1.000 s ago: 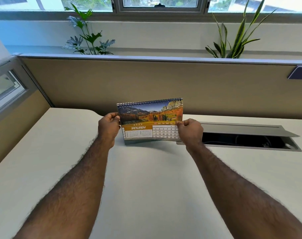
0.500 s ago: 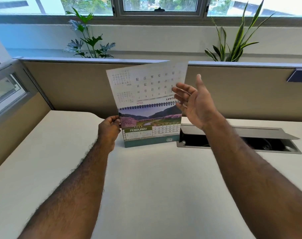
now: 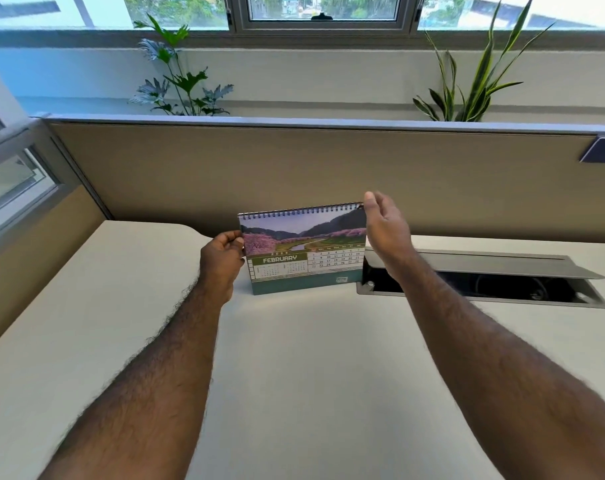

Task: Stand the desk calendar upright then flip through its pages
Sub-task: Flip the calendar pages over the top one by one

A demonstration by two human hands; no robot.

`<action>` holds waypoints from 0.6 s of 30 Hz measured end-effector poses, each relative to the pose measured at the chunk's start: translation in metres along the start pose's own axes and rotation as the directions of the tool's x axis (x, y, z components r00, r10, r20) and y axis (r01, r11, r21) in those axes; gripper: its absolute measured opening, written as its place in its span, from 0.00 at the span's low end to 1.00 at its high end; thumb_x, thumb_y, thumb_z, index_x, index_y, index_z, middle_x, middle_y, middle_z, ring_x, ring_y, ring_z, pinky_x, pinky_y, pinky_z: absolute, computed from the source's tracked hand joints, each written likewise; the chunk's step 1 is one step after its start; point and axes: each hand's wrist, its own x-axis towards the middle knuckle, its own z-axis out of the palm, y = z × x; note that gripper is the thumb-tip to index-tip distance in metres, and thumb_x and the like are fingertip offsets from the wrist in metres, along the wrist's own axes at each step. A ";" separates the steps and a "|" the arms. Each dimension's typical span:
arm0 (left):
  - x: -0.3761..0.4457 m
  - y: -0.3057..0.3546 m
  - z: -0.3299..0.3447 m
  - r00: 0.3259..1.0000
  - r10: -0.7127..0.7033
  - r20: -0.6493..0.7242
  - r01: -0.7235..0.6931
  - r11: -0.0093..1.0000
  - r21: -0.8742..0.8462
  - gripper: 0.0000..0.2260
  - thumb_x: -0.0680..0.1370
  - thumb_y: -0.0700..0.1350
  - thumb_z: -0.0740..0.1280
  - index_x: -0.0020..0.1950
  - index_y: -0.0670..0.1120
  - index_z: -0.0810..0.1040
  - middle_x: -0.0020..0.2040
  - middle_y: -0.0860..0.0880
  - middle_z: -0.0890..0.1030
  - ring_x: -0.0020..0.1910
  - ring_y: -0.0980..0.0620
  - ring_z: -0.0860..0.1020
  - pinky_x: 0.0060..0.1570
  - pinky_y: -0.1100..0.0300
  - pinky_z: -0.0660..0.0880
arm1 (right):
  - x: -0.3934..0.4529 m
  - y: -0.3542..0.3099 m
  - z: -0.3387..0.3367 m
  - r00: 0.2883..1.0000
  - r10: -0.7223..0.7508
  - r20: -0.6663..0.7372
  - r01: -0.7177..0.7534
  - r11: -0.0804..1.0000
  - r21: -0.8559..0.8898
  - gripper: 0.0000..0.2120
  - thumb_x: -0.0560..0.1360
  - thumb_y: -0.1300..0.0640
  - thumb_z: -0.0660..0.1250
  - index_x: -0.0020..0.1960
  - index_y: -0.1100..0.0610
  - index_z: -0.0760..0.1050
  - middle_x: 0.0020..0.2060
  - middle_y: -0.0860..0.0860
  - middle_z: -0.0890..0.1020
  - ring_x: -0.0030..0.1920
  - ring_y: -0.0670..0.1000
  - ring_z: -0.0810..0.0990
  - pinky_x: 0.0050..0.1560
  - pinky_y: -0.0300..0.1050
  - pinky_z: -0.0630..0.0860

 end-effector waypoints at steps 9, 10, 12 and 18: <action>-0.001 0.000 -0.001 1.000 0.015 0.003 -0.015 1.000 0.025 0.07 0.81 0.40 0.62 0.50 0.51 0.77 0.46 0.53 0.82 0.52 0.49 0.81 0.40 0.61 0.75 | -0.027 0.045 0.025 0.993 0.086 -0.080 -0.104 0.957 -0.270 0.19 0.75 0.51 0.67 0.65 0.55 0.75 0.53 0.55 0.83 0.45 0.52 0.80 0.46 0.43 0.77; -0.001 0.000 -0.001 1.000 0.014 0.001 -0.014 0.999 0.030 0.07 0.81 0.40 0.62 0.50 0.51 0.77 0.46 0.53 0.82 0.52 0.49 0.80 0.40 0.61 0.74 | -0.029 0.046 0.027 0.991 0.077 -0.109 -0.105 0.952 -0.286 0.18 0.75 0.51 0.68 0.63 0.54 0.76 0.51 0.54 0.83 0.45 0.53 0.80 0.47 0.45 0.78; -0.002 0.000 -0.001 1.000 0.017 -0.002 -0.017 0.999 0.037 0.07 0.81 0.40 0.62 0.50 0.51 0.77 0.46 0.54 0.82 0.51 0.49 0.80 0.39 0.61 0.74 | -0.032 0.047 0.029 0.977 0.070 -0.199 -0.134 0.936 -0.327 0.16 0.74 0.50 0.68 0.60 0.53 0.77 0.47 0.52 0.84 0.43 0.54 0.81 0.44 0.48 0.80; -0.004 0.001 -0.001 1.000 0.020 0.010 -0.020 1.000 0.024 0.07 0.81 0.40 0.62 0.52 0.50 0.77 0.46 0.54 0.82 0.48 0.52 0.80 0.39 0.62 0.74 | -0.027 0.042 0.020 0.948 0.145 -0.284 -0.209 0.955 -0.210 0.11 0.75 0.50 0.70 0.40 0.56 0.75 0.36 0.51 0.80 0.40 0.56 0.81 0.33 0.42 0.71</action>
